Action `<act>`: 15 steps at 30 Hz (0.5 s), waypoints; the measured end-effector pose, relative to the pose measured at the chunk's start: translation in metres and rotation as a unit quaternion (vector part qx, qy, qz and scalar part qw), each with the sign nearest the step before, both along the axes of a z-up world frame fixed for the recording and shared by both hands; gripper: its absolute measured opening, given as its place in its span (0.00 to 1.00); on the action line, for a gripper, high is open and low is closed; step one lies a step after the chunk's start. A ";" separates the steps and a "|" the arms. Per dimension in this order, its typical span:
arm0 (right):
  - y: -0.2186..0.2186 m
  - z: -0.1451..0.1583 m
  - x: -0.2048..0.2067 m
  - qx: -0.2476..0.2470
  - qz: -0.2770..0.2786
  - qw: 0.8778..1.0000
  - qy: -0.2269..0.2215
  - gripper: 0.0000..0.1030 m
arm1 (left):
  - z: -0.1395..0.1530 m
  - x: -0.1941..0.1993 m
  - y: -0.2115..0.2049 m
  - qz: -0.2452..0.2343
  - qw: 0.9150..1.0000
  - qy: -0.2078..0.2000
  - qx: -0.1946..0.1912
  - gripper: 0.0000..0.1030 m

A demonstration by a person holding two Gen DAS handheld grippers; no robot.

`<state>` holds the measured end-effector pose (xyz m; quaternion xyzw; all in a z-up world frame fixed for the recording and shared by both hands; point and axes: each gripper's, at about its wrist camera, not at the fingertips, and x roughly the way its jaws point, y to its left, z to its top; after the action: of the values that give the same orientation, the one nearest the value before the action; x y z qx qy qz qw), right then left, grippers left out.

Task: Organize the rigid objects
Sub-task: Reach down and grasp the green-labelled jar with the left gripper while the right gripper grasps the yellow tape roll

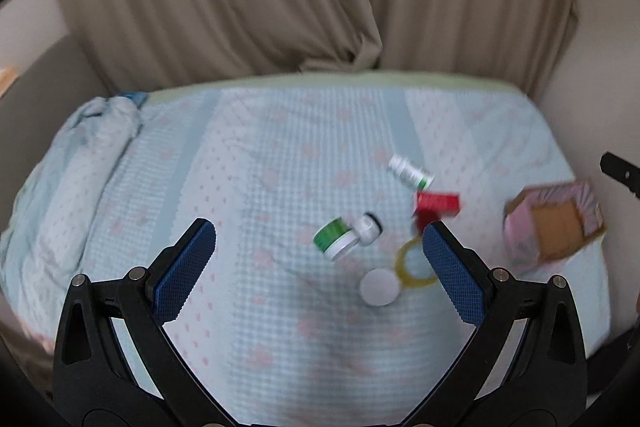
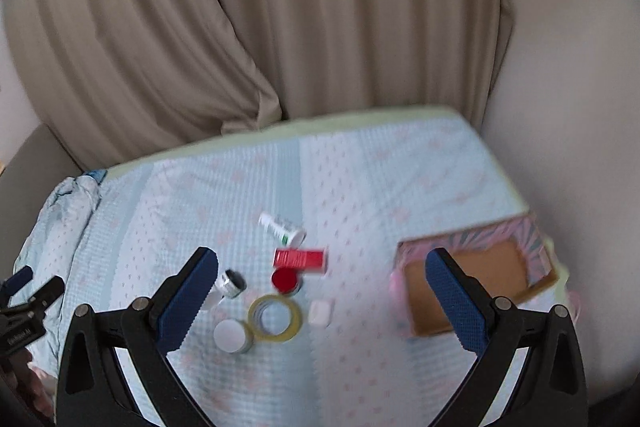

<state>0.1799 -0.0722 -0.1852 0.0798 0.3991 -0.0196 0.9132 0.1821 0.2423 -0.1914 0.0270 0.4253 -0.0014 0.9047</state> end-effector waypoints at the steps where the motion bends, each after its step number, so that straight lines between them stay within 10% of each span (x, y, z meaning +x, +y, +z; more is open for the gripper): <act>1: 0.007 -0.013 0.007 0.005 -0.007 1.000 0.013 1.00 | -0.012 0.010 0.006 -0.011 1.000 0.010 0.001 1.00; 15: 0.080 -0.226 0.069 0.109 -0.068 0.968 0.216 1.00 | -0.205 0.123 0.012 -0.145 0.975 0.164 0.033 0.99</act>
<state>0.2491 0.0077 -0.4108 0.1992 0.5802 -0.0546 0.7878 0.3048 0.2539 -0.3965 0.1178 0.5593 -0.1224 0.8114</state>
